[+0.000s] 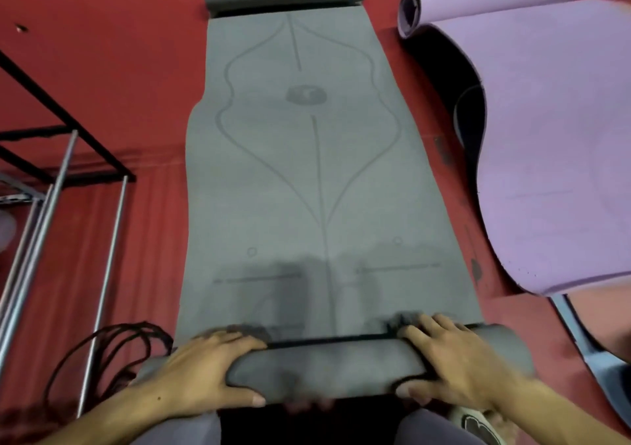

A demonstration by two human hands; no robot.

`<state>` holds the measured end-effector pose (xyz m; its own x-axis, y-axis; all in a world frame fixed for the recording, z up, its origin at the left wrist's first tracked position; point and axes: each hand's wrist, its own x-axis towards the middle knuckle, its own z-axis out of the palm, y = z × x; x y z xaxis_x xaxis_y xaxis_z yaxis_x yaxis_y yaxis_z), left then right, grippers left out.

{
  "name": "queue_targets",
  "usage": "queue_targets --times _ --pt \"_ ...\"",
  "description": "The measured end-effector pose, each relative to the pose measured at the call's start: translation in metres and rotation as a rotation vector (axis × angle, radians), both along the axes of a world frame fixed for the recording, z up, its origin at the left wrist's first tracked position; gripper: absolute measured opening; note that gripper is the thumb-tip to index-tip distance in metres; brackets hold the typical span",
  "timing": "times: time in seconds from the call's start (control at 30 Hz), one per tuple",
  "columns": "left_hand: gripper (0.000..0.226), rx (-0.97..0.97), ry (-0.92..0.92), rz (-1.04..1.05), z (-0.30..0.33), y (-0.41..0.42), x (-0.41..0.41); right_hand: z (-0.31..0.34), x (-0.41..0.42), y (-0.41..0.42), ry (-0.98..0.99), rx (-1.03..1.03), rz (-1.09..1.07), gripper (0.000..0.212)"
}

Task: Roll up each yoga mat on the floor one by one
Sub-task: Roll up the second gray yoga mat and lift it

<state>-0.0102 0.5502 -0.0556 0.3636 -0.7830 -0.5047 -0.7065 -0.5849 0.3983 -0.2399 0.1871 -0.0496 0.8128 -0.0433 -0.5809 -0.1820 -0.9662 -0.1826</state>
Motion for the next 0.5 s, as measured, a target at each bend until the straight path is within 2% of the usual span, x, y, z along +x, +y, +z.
queue_targets --times 0.1,0.2,0.3,0.4,0.5 --pt "0.069 0.06 0.101 0.028 -0.001 0.003 -0.012 -0.001 0.001 -0.004 0.002 0.057 0.032 0.079" --pt "0.072 0.102 0.147 -0.01 -0.003 0.002 -0.009 -0.008 0.002 -0.007 0.098 0.115 0.049 0.074" --pt "0.043 0.061 0.275 -0.004 -0.009 0.0 0.0 -0.012 -0.003 -0.01 0.159 0.21 0.014 0.064" --pt "0.038 0.006 0.453 0.051 -0.018 0.003 0.001 -0.008 -0.005 -0.01 0.173 0.272 0.0 0.067" --pt "0.04 -0.04 0.536 0.089 -0.024 0.006 -0.002 -0.003 -0.01 -0.006 0.184 0.301 -0.026 0.061"
